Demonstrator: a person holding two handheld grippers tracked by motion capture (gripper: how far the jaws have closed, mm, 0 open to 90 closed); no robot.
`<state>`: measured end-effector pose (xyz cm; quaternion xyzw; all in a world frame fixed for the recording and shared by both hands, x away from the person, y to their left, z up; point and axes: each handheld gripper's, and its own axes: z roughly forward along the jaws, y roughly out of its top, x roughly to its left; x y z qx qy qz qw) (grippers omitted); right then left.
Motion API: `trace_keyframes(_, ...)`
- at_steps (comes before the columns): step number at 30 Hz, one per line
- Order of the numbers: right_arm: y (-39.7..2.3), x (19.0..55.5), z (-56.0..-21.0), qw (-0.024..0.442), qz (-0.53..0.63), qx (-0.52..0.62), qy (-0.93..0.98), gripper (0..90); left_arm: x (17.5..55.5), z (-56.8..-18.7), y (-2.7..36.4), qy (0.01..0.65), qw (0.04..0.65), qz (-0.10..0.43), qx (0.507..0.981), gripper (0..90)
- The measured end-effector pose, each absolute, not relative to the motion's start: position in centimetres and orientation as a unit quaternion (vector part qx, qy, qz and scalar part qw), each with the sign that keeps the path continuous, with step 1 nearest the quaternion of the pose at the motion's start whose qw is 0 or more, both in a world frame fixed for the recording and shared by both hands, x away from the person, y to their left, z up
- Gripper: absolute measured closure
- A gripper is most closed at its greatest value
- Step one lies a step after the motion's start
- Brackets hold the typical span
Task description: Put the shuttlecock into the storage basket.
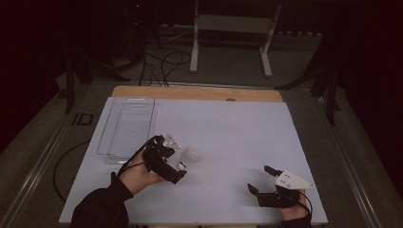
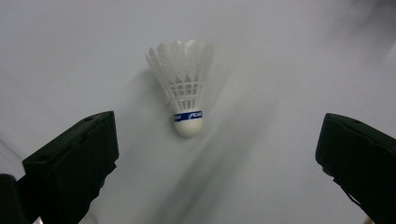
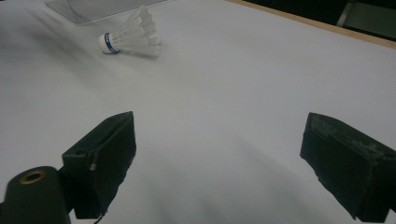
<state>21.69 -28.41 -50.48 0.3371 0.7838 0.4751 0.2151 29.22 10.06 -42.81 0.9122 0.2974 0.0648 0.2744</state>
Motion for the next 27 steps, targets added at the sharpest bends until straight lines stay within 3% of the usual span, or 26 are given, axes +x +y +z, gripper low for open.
trace_keyframes(27, -28.4, 21.7, -50.5, 0.215, 0.471, 0.339, 0.786, 10.2, 31.5, -45.4, 8.0, 0.342, 0.193, 0.017, 0.920, 0.2)
